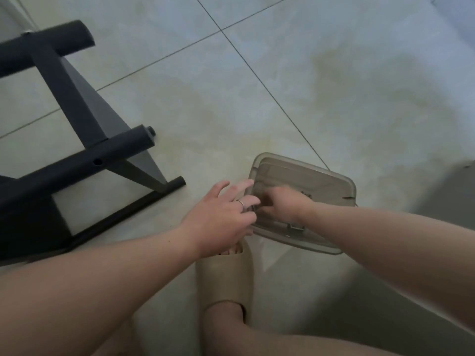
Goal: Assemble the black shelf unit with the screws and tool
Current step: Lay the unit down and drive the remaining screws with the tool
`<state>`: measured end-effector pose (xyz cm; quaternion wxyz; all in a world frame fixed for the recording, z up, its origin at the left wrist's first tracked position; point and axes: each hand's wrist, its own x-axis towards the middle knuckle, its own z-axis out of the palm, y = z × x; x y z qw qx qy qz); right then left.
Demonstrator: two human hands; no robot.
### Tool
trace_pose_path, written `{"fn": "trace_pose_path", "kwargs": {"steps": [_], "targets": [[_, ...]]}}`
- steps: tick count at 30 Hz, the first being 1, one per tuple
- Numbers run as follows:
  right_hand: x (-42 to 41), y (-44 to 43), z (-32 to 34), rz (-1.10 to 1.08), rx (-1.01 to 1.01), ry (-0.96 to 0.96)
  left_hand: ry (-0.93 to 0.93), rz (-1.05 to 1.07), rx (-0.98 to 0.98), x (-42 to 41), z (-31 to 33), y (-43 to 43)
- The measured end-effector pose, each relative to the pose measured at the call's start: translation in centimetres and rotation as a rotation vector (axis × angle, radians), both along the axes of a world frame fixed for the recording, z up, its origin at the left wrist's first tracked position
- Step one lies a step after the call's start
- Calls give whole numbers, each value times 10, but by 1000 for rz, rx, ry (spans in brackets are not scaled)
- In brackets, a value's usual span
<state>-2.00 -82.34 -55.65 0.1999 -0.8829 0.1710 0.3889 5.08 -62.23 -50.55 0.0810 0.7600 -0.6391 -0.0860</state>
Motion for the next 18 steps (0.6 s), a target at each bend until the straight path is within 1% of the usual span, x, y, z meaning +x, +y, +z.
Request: {"fn": "trace_pose_path", "kwargs": {"steps": [3,8,11,16,18], "targets": [[1,9,-9,-16,0,-42,33,4,-9,2,-1,2],[-4,14,-21,29,-77,-86,64,10,-8,2,0,2],[-6,11,-24,37,-82,-90,70,9,-14,2,1,3],[-6,13,-26,43,-61,-202,73,11,-7,2,1,3],[-4,16,-30,45,-54,-199,64,8,-16,3,0,4]]}}
